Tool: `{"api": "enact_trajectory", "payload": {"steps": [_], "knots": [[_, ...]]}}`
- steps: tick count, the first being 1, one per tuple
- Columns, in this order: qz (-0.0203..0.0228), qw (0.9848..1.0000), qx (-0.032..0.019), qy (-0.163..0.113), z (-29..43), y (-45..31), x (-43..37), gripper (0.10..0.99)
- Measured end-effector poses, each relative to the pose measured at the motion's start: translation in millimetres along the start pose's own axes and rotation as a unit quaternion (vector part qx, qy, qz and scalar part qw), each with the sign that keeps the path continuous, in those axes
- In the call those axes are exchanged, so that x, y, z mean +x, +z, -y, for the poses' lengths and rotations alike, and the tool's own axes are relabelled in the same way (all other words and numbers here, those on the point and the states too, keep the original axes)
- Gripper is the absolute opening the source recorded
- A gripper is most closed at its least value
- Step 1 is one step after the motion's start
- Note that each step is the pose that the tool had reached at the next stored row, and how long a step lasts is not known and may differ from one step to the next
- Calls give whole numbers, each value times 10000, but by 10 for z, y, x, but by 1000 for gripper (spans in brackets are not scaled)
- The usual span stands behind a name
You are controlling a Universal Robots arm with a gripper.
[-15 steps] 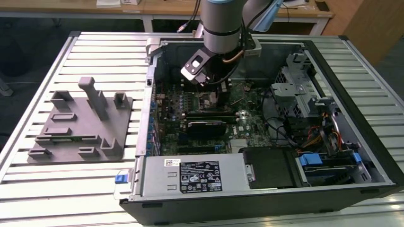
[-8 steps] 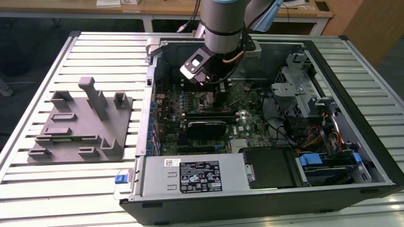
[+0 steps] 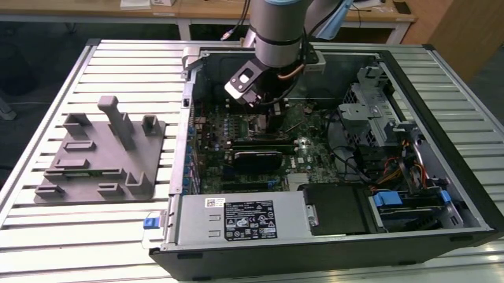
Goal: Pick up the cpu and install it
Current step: 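Place the cpu into insertion slot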
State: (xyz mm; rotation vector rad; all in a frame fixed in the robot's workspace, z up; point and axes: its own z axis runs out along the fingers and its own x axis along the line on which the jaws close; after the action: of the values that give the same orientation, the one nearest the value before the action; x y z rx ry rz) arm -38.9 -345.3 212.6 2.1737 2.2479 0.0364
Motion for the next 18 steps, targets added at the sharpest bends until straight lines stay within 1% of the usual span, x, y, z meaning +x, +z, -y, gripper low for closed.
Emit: {"api": "enact_trajectory", "payload": {"steps": [13,18], "knots": [[-6,10000,4,1,4,70,35,545],[-7,10000,4,0,9,117,49,545]]}}
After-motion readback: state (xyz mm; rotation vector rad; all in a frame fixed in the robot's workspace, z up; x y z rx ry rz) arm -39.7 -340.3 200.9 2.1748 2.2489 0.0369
